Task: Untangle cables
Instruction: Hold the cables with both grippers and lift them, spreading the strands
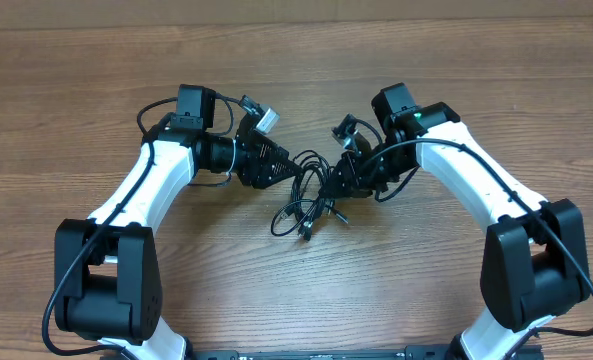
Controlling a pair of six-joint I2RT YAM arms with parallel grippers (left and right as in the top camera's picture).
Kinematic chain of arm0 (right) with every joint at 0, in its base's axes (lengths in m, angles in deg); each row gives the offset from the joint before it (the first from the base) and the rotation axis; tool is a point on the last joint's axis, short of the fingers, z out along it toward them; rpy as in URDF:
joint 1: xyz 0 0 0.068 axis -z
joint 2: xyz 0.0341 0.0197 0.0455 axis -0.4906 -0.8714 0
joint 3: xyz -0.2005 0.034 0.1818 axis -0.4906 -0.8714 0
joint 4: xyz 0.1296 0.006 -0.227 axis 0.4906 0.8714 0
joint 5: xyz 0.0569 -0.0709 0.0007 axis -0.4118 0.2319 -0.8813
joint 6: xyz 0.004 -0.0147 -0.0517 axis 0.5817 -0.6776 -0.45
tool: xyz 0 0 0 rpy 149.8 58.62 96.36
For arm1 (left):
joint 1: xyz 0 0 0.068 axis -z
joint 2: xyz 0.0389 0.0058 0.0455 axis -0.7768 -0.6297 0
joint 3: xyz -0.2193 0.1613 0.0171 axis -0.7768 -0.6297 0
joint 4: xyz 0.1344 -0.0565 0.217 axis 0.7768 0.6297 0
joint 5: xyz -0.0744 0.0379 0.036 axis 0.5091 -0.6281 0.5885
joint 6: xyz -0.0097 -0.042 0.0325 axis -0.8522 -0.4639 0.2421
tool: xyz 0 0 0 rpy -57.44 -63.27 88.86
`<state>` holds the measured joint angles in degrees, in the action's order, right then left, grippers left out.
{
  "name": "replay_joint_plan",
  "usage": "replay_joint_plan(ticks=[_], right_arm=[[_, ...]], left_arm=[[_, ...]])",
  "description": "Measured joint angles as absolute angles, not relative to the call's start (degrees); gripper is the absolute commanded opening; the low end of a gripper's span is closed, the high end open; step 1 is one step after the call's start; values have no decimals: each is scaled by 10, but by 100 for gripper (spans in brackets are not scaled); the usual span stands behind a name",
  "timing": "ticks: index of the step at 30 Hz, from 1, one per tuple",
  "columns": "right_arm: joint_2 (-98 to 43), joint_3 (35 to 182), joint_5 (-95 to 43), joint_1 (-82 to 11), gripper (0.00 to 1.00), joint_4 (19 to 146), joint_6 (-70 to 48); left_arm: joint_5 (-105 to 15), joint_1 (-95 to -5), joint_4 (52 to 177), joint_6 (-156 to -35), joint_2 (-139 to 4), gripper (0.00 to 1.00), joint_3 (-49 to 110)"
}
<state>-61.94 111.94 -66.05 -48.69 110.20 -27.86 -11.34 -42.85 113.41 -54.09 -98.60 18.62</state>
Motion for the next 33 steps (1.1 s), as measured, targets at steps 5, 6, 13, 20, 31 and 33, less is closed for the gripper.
replay_joint_plan(ticks=[5,6,13,20,31,33], right_arm=[[-619,1119,-659,-493,4,1103,-282],[-619,1119,-661,-495,4,1105,-286],[-619,1119,-683,-508,4,1122,-320],[-619,1119,-686,-509,4,1123,-328],[-619,1119,-714,-509,4,1153,-361],[-619,1119,-718,-509,4,1154,-367]], left_arm=[[-130,-428,1134,-546,-986,62,186],[-134,-428,1134,-546,-986,62,186],[-145,-428,1134,-541,-986,61,186],[-146,-424,1136,-538,-986,42,186],[-146,-385,1165,-466,-986,57,186],[-146,-384,1165,-462,-986,58,186]])
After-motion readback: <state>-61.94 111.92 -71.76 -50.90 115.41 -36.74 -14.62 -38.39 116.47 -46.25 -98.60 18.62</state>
